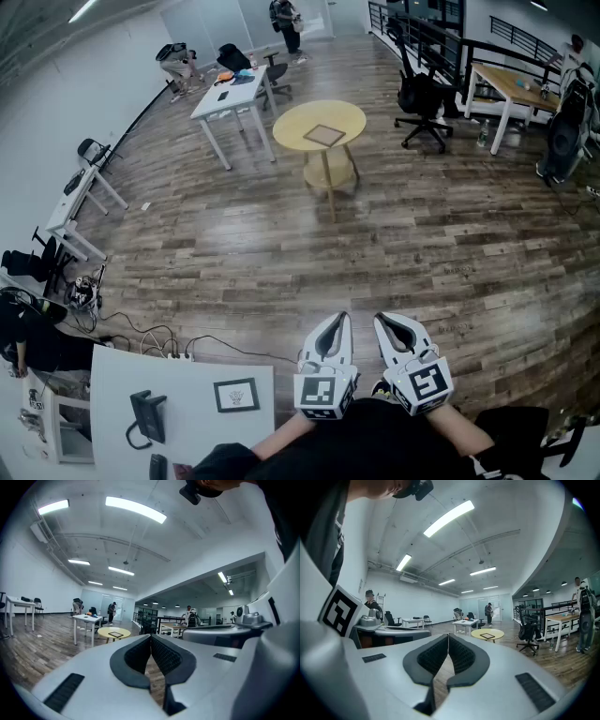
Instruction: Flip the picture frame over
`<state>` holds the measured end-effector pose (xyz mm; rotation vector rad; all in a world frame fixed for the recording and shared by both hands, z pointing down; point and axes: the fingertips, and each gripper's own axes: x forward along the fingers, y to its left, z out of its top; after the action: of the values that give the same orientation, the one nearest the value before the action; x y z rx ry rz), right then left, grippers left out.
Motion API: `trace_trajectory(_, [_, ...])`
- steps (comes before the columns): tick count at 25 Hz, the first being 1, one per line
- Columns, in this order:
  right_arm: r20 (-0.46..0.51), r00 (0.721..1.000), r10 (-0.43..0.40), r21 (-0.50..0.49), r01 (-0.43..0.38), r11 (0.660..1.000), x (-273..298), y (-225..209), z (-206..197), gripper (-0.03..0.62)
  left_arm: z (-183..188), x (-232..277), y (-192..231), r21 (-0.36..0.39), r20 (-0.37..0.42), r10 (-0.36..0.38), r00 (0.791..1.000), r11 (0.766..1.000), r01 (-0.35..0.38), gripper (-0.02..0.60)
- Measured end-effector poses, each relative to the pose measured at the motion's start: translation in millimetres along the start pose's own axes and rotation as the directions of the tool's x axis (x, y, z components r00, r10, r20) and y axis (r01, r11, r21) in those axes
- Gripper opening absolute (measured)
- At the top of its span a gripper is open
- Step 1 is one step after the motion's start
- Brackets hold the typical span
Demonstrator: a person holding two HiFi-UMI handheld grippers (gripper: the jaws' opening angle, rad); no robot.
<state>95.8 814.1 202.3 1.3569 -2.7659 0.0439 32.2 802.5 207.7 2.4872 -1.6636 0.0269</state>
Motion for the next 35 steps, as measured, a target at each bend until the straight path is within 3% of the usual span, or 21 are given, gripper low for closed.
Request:
trace_trajectory(14, [-0.001,1.0,0.017,-0.027,-0.017,0.999,8.2,39.7,2.0,0.021,-5.2,-31.9,27.4,0.0,0.028,0.001,1.0,1.0,-0.001,0.023])
trace_trajectory(20, [0.055,0.997,0.059,0.043,-0.061,0.997,9.0,41.8,4.5,0.02,-4.9,-33.6,49.2,-0.019,0.04,0.038,0.998,0.999,-0.038,0.023])
trace_trajectory(28, [0.048,0.998,0.03,0.034,-0.032,0.999,40.2,6.8,-6.1,0.02,-6.1,5.8,61.6,-0.009,0.037,0.041,0.998,0.999,-0.041,0.023])
trace_trajectory(35, [0.069,0.997,0.018,0.028,-0.02,0.999,94.9,-63.2,0.2,0.02,12.9,84.5,82.4,0.007,0.058,0.069,0.996,0.998,-0.07,0.023])
